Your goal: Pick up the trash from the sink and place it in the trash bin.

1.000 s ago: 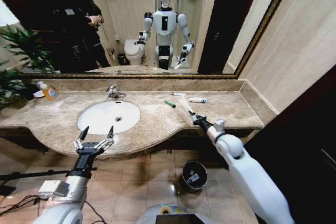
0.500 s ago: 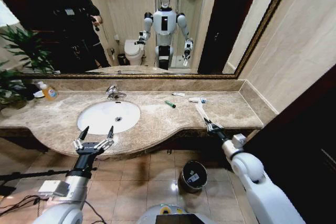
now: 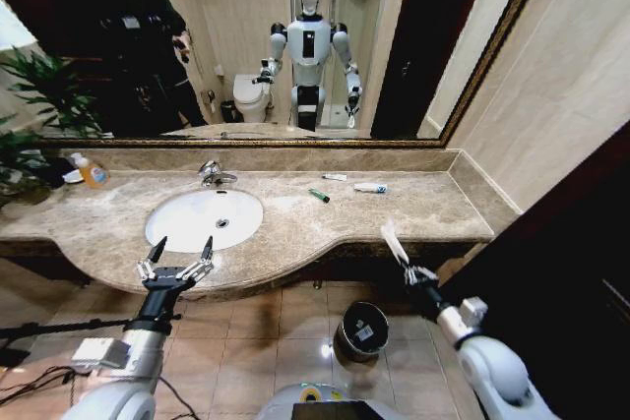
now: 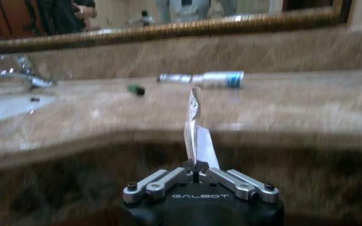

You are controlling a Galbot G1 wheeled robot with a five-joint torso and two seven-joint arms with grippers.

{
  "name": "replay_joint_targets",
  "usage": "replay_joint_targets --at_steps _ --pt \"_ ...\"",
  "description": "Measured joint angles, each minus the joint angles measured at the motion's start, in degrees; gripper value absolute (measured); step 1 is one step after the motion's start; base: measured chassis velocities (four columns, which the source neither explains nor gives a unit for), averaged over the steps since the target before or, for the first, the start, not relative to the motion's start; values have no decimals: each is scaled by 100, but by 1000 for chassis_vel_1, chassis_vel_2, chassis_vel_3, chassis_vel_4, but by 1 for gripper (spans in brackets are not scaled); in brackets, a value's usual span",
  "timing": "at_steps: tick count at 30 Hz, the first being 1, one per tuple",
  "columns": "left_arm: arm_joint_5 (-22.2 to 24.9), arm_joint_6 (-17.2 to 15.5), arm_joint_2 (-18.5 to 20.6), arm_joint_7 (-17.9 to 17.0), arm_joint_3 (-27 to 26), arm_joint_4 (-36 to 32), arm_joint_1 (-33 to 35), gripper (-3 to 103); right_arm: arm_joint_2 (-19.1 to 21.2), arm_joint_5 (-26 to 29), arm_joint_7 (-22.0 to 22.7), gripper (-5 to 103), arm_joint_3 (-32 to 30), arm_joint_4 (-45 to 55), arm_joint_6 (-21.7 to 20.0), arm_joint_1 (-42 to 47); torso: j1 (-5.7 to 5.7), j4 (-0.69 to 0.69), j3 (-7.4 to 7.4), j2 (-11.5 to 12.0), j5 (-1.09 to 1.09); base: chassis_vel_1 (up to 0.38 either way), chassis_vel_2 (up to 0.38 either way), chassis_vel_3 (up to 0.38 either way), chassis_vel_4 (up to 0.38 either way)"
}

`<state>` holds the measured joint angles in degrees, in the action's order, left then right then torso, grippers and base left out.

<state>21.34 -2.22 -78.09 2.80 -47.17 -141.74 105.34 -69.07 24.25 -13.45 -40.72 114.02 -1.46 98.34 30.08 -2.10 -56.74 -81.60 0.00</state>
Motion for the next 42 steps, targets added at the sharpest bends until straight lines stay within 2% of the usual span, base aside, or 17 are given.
replay_joint_targets --at_steps 10,17,21,33,42 --pt "0 0 0 0 0 0 0 100 -346 -671 -303 0 382 -1753 211 -757 0 -1 -1 1 1 0 0 0 0" --pt "0 0 1 0 0 0 0 100 -614 -1012 -407 0 488 -3360 630 -1329 0 -1 -1 1 -1 0 0 0 0" --pt "0 0 0 0 0 0 0 100 -741 -1210 -485 0 504 -3946 738 -1564 0 0 -1 1 -1 0 0 0 0" --pt "0 0 0 0 0 0 0 100 -1274 -1910 -695 0 456 -5361 827 -2336 0 -1 0 1 -1 0 0 0 0" --pt "0 0 0 0 0 0 0 100 -1563 -2223 -492 0 406 -6062 1047 -2760 0 -1 -1 1 -1 0 0 0 0"
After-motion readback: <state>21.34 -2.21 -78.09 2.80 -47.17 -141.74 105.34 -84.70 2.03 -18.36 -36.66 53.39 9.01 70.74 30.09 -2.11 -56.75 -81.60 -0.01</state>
